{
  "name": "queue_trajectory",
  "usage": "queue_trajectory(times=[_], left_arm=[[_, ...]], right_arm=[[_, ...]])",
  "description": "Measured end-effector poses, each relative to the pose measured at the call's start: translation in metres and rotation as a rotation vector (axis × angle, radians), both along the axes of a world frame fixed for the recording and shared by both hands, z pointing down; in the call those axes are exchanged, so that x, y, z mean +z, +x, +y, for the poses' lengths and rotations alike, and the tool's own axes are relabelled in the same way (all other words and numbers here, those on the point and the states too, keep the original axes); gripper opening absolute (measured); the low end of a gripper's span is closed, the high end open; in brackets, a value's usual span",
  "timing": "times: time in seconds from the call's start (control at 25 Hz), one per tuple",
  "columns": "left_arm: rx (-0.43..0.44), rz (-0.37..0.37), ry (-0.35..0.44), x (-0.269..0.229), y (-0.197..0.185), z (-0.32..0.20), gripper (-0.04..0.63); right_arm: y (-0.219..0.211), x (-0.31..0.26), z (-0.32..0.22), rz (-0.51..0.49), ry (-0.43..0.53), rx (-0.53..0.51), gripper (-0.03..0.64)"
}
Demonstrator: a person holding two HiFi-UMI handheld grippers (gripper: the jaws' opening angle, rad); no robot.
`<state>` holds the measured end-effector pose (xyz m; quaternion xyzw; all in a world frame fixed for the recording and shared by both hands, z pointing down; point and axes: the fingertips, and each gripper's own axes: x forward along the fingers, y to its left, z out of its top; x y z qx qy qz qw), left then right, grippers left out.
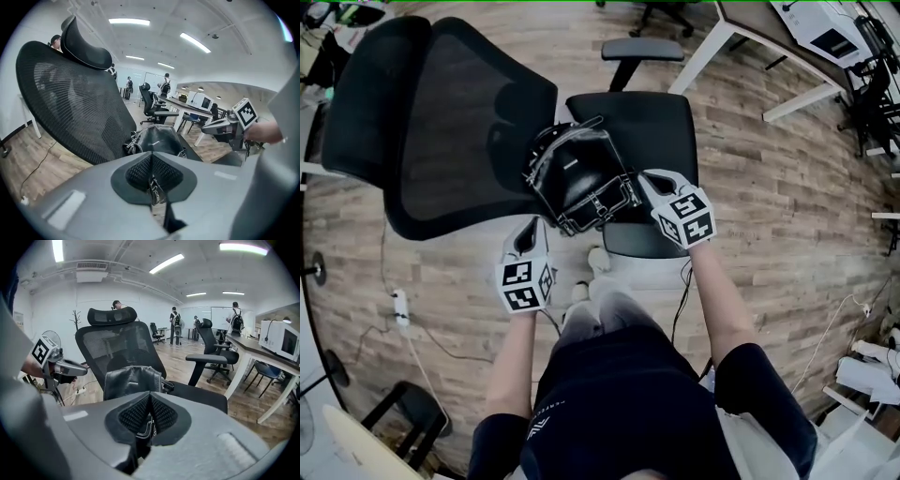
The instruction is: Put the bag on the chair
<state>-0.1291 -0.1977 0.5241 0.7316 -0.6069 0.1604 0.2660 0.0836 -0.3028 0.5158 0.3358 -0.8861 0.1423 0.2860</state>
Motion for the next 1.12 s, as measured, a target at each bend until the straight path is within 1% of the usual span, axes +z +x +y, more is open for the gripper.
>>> queue_trajectory(times=[0.28, 0.4, 0.52, 0.76, 1.12], left_arm=[[-0.007, 0.007, 0.008, -0.016, -0.010, 0.009, 0.015], [-0.014, 0.016, 0.005, -0.021, -0.014, 0.010, 0.015], [-0.015, 0.019, -0.007, -0.025, -0.016, 0.012, 0.015], [-0.012, 0.018, 0.012, -0.034, -0.017, 0.013, 0.015], [-0.018, 0.029, 0.020, -0.039, -0.021, 0.010, 0.015]], right_arm=[[0.006, -0.013, 0.015, 0.020, -0.003, 0.048, 0.002], [0.006, -0.020, 0.019, 0.011, 0.003, 0.067, 0.002], [0.004, -0.027, 0.025, 0.010, 0.011, 0.075, 0.002], [0.002, -0.027, 0.033, -0.005, 0.002, 0.101, 0.002], [-0.002, -0.029, 0.032, -0.008, -0.009, 0.111, 0.002]])
